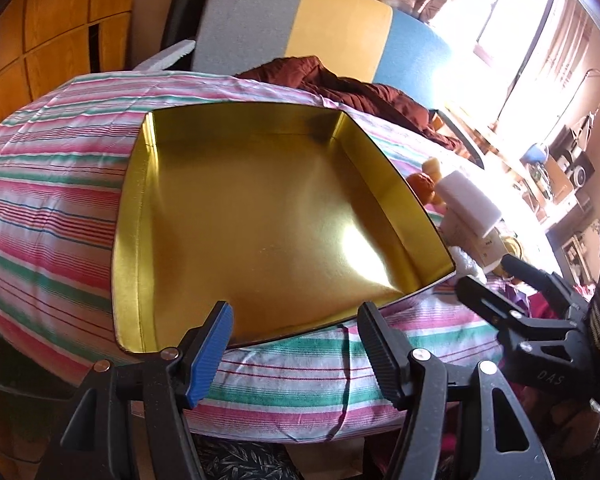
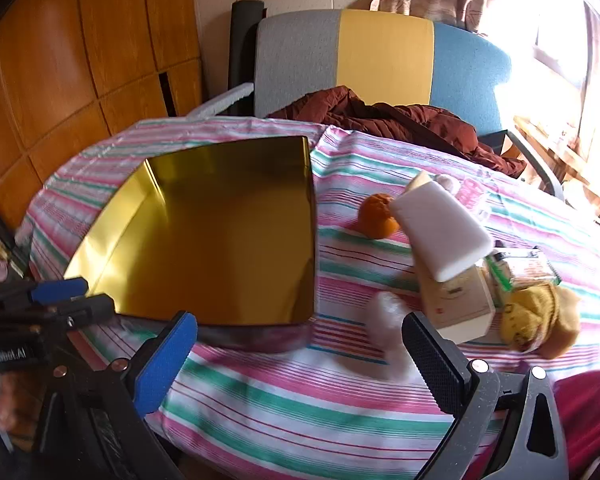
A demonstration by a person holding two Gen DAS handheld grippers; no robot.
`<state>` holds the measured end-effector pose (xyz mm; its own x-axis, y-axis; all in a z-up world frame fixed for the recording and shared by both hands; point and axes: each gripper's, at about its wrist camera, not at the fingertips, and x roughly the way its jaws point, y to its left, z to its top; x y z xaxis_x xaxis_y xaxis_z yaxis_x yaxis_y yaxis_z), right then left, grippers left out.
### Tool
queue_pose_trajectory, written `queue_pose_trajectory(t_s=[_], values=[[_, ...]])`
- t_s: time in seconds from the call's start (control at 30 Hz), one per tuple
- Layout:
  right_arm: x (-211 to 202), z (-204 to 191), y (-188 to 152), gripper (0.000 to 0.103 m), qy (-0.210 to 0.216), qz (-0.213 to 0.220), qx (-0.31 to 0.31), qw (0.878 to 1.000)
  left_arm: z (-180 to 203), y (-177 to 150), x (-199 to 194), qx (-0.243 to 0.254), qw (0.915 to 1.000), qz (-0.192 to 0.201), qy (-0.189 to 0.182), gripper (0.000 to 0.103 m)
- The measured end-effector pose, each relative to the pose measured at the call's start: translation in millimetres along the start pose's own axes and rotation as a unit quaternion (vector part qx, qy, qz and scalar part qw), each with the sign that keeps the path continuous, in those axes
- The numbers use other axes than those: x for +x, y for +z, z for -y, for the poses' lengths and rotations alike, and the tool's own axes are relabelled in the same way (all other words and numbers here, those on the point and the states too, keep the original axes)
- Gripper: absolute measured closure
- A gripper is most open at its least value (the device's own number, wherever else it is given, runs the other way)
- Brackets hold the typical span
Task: Organize objects
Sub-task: 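Grasp the white block with the left tool while the right tool reaches toward the purple packet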
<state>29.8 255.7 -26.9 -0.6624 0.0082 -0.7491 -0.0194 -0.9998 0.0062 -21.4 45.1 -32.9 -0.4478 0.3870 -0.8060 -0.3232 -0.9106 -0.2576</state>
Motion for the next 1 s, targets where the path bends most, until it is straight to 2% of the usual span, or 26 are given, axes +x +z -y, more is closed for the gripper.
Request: queue_pose_trajectory(t_s=[0.17,0.23,0.37,0.53,0.63,0.77,0.9,1.0], values=[[-19,46,1,0.000,-0.015,-0.047,-0.023,0.999,11,2,2,0.031,0.9994,-0.006,-0.015,0.034],[-29,72,0,0.000,-0.022,-0.065,-0.020,0.997,20,4,1,0.051,0.9983,-0.004,-0.027,0.029],[-42,117,-8,0.000,-0.054,-0.103,-0.008,0.993,44,9,4,0.087,0.9945,-0.008,-0.058,0.026],[-35,151,-20,0.000,-0.075,-0.165,-0.023,0.983,83,18,13,0.131,0.9858,-0.029,-0.100,0.022],[-37,166,-22,0.000,-0.076,-0.171,-0.008,0.982,111,23,16,0.161,0.9776,-0.037,-0.130,0.022],[-42,177,-24,0.000,-0.081,-0.159,0.011,0.984,136,40,30,0.160,0.9741,-0.056,-0.149,0.022],[-41,175,-25,0.000,-0.078,-0.147,0.015,0.986,145,66,48,0.111,0.9701,-0.095,-0.194,0.022],[-42,173,-26,0.000,-0.078,-0.140,0.014,0.987,162,93,67,0.087,0.9700,-0.105,-0.202,0.018]])
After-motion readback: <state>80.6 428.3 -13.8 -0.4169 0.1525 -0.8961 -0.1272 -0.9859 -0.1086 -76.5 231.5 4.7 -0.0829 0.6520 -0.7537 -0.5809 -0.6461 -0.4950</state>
